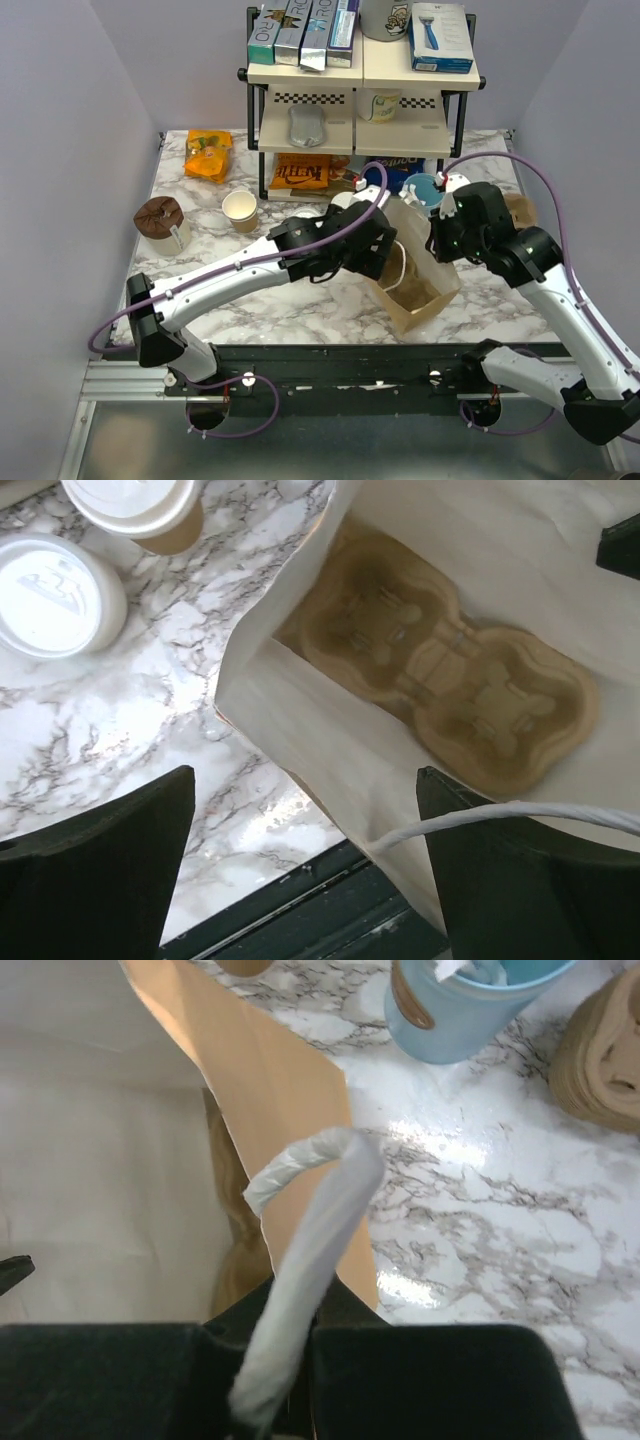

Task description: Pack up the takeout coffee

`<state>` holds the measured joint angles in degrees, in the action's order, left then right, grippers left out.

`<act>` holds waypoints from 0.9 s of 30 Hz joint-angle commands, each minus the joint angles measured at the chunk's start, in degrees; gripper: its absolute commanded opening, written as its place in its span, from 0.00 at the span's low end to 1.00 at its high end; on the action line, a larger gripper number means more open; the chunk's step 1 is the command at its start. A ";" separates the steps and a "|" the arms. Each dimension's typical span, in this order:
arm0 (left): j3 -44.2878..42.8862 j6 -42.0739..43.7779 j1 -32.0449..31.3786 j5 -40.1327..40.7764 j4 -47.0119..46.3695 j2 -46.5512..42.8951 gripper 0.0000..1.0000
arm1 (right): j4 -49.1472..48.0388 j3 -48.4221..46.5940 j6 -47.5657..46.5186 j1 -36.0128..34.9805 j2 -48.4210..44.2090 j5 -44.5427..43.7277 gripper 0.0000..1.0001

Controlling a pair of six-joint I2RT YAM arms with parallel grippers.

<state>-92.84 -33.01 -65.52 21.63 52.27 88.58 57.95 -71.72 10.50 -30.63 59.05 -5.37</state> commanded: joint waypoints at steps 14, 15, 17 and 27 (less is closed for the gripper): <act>28.84 3.04 2.15 -18.20 -27.49 -30.65 0.99 | -17.78 8.62 -11.89 -6.71 -10.88 16.00 0.10; 30.59 3.13 2.15 -18.29 -27.40 -31.44 0.99 | -18.31 8.97 -12.26 -7.59 -10.80 15.83 0.10; 32.27 2.87 2.15 -17.94 -27.22 -34.34 0.99 | -18.49 9.49 -13.66 -8.65 -10.36 15.04 0.11; 41.15 0.32 2.23 -14.24 -25.64 -53.75 0.99 | -23.24 13.45 -19.47 -25.07 -10.71 7.41 0.10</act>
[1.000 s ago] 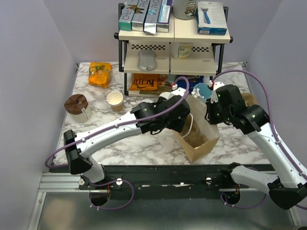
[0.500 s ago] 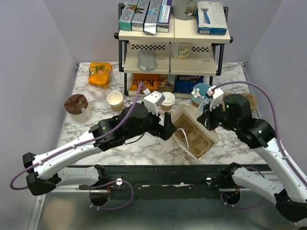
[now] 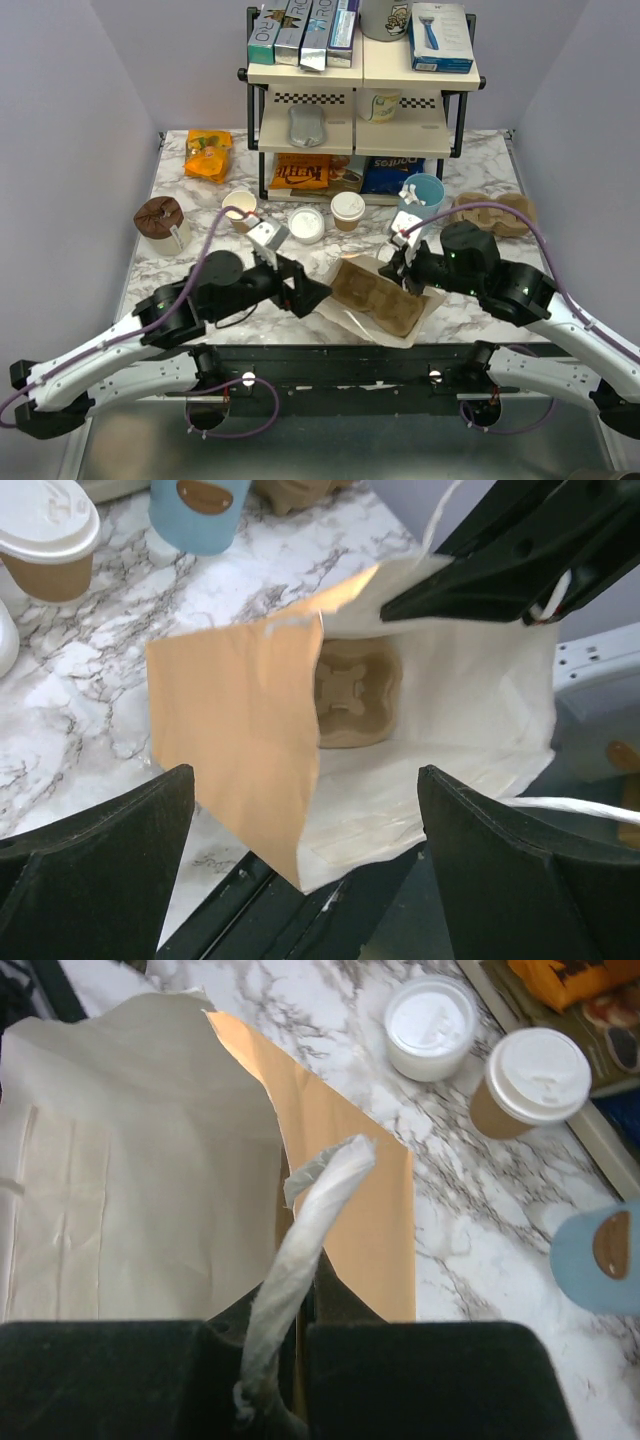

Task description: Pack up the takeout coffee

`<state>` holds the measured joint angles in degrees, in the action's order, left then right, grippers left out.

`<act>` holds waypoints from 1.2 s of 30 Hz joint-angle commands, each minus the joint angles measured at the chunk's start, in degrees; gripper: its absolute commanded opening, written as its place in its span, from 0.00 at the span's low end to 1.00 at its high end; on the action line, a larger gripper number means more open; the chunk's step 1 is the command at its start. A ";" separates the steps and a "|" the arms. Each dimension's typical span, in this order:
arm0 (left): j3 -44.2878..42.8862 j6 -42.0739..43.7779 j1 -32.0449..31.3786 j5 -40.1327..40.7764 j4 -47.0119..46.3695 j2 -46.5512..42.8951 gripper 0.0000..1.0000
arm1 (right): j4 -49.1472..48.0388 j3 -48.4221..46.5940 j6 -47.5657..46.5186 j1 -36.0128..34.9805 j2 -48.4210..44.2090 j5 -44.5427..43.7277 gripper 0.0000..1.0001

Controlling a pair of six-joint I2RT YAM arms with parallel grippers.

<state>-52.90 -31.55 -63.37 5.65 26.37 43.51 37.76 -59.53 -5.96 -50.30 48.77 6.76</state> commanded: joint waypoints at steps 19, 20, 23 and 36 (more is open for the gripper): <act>3.34 -2.46 0.01 10.52 7.64 -20.92 0.99 | 0.74 1.61 2.62 -24.58 5.36 -8.15 0.12; 3.33 -2.20 0.01 10.00 7.56 -20.31 0.99 | 0.65 1.43 2.53 -24.58 5.37 -8.87 0.12; 3.77 -2.29 0.01 9.55 6.77 -19.78 0.99 | -0.05 0.91 3.40 -24.58 5.10 -12.37 0.12; 4.21 -3.87 0.01 10.09 2.55 -17.49 0.99 | 2.41 -11.13 12.46 -15.48 8.00 -15.62 0.15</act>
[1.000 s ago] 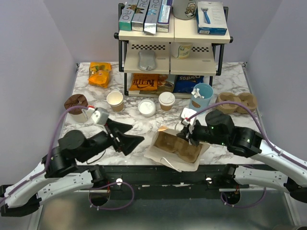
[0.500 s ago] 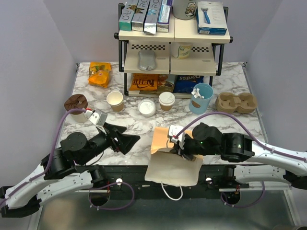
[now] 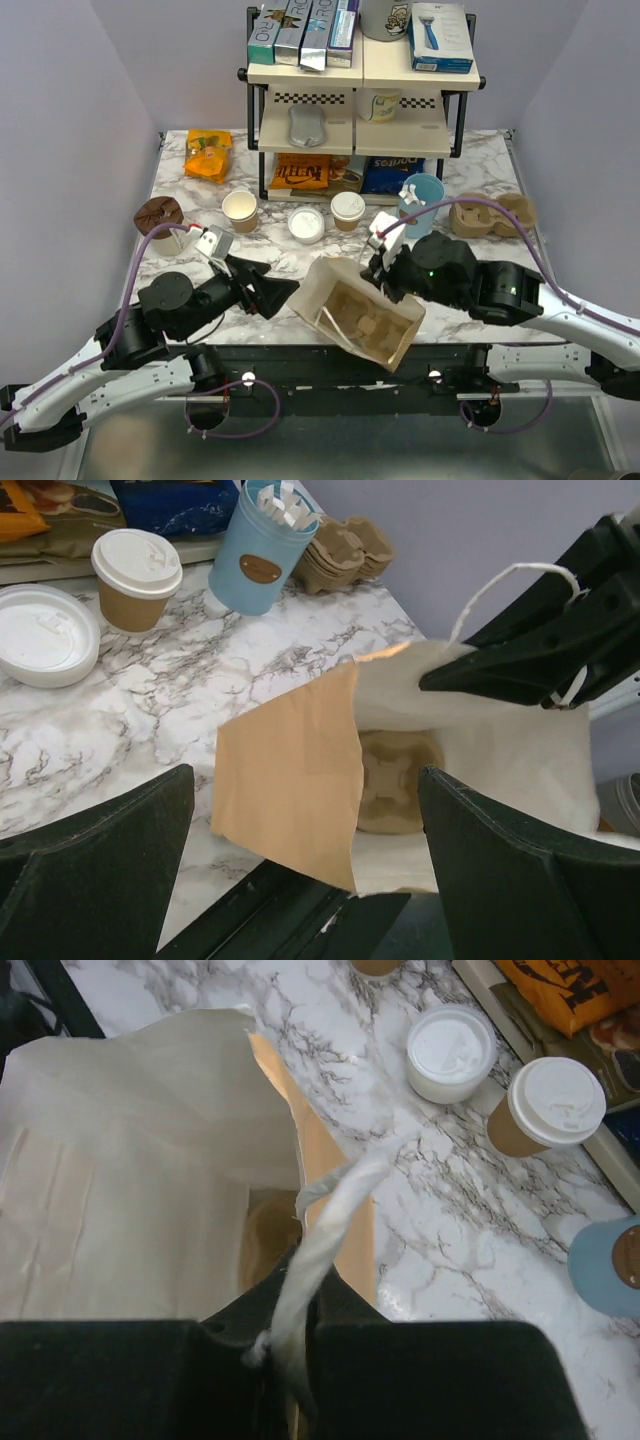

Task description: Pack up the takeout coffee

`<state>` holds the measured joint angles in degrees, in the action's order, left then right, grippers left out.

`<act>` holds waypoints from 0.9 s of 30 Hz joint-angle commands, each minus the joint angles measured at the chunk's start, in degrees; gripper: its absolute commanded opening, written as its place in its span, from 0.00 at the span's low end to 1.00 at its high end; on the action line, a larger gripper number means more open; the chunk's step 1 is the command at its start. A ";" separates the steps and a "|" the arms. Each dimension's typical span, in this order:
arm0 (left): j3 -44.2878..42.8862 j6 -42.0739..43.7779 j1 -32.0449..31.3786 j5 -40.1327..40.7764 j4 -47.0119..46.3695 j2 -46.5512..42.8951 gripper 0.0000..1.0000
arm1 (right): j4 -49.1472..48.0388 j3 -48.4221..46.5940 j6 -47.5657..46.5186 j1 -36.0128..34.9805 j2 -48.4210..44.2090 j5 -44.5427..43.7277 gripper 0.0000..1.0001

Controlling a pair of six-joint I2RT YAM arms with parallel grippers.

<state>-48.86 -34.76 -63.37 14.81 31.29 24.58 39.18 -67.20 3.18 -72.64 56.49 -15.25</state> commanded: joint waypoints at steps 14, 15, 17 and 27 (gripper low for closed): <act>-6.60 -1.53 0.01 6.19 -0.44 11.80 0.99 | -2.97 -2.32 -1.78 30.26 11.87 31.77 0.32; -6.86 -1.54 0.01 7.33 -0.26 12.33 0.99 | -2.88 -2.58 -1.51 32.89 13.02 31.59 0.47; -7.56 -1.97 0.01 11.28 0.00 13.91 0.99 | -1.22 -4.51 0.32 34.05 14.61 23.54 0.81; -10.90 -0.31 3.60 13.76 -4.66 23.49 0.99 | 6.60 -18.05 10.52 34.23 12.33 -0.82 1.00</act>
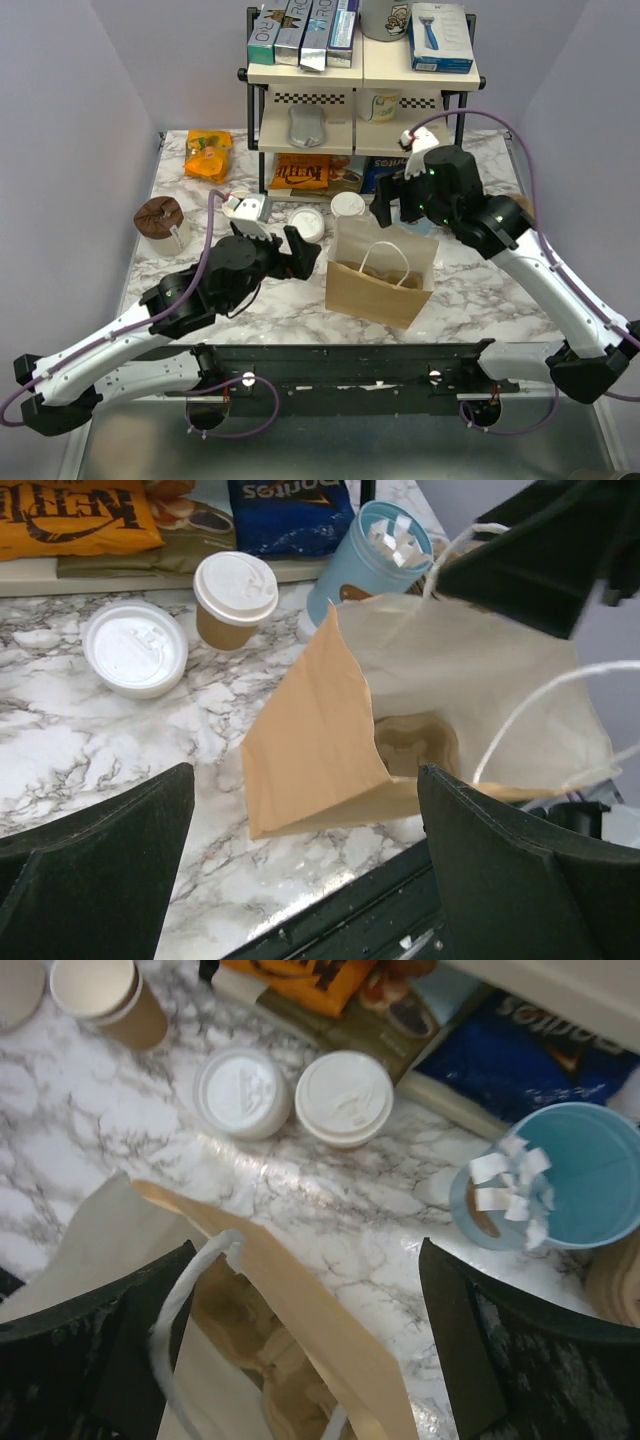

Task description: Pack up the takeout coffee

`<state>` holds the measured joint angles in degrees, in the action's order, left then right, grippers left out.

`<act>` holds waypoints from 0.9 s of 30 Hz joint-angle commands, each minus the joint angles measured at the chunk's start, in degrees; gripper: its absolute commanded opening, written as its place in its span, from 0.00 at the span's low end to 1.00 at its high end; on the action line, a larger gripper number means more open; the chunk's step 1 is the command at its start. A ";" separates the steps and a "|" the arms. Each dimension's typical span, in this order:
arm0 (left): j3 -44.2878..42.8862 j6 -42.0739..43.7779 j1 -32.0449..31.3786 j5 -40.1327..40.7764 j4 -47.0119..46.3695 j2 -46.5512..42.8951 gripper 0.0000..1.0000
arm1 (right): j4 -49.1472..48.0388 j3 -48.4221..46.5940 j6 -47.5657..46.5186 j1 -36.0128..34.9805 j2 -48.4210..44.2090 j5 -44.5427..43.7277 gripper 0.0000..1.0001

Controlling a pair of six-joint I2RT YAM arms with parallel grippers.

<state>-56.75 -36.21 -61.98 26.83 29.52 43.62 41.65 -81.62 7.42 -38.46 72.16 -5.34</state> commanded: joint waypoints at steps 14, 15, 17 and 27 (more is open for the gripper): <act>-12.68 5.09 15.92 -29.00 -4.73 23.79 0.99 | 20.75 9.38 23.78 0.05 -15.21 -10.49 1.00; -12.33 5.18 15.92 -29.46 -4.73 23.71 0.99 | 21.10 9.55 23.78 0.05 -15.03 -9.69 0.99; -11.10 5.36 15.92 -29.73 -4.12 23.71 0.99 | 23.38 9.64 23.78 0.05 -13.98 -9.33 0.94; -11.36 6.76 14.52 -23.60 3.43 26.43 0.96 | 29.63 9.38 23.34 0.05 -12.57 -7.23 0.59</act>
<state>-67.66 -31.07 -46.28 1.04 28.47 68.38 67.35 -72.40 30.74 -38.44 59.48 -15.27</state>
